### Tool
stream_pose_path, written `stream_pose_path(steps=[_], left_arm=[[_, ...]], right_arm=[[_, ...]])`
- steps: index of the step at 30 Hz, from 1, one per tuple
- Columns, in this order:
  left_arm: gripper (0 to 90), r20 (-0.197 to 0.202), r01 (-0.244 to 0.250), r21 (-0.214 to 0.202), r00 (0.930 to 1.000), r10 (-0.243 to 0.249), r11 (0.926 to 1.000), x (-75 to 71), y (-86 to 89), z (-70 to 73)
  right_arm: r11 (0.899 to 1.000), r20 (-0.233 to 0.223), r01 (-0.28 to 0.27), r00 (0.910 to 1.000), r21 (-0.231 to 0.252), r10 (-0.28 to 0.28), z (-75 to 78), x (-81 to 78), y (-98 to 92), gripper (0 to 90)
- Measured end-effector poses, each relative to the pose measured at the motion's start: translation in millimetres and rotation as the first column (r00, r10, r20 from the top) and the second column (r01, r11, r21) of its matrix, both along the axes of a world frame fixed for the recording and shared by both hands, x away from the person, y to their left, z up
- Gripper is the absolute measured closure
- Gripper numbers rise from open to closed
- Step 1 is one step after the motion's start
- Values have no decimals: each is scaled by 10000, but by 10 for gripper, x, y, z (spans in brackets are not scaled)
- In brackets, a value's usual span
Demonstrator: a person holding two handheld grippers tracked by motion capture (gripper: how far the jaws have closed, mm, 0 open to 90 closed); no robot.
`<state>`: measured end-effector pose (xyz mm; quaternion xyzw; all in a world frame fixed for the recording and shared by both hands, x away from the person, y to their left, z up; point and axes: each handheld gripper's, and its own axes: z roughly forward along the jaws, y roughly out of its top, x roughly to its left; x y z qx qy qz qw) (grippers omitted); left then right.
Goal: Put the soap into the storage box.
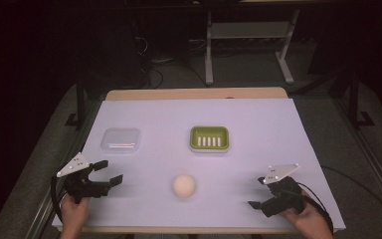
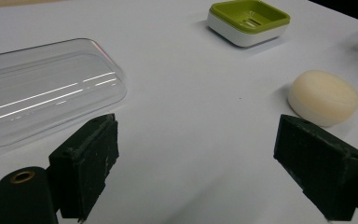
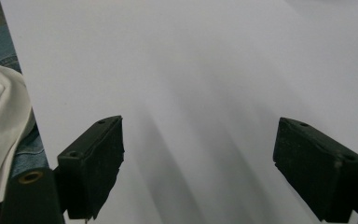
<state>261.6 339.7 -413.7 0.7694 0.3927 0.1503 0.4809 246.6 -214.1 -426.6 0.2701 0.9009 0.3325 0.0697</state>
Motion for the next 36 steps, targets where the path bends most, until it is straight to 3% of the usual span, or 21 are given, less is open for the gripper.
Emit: stream_pose_path(steps=[3,6,8,15,23,25,36], left_arm=[[132,-11,-105,47,9999,105,9999,0,-6,1],[132,85,-97,215,9999,95,9997,-4,-23,3],[132,96,-118,288,9999,115,9995,-7,-38,1],[132,264,-80,559,9996,65,9984,-17,-54,7],[132,281,-182,456,9995,169,9988,-18,-50,0],[132,334,-140,520,9994,123,9986,-15,-46,2],[132,353,-127,545,9993,107,9984,-22,-47,9]], right_arm=[[9999,-40,-132,9999,-23,132,10,7,46,156],[10000,-717,12,9974,-87,-18,-1,65,123,156],[9999,-788,-100,9968,-34,97,-10,80,169,156],[9988,-627,-422,9972,-259,405,36,125,293,155],[9965,-593,-806,9951,-230,791,88,168,410,154],[9948,-612,-1011,9931,-100,1003,106,184,490,155],[9844,-414,-1711,9847,-404,1694,211,308,846,155]])
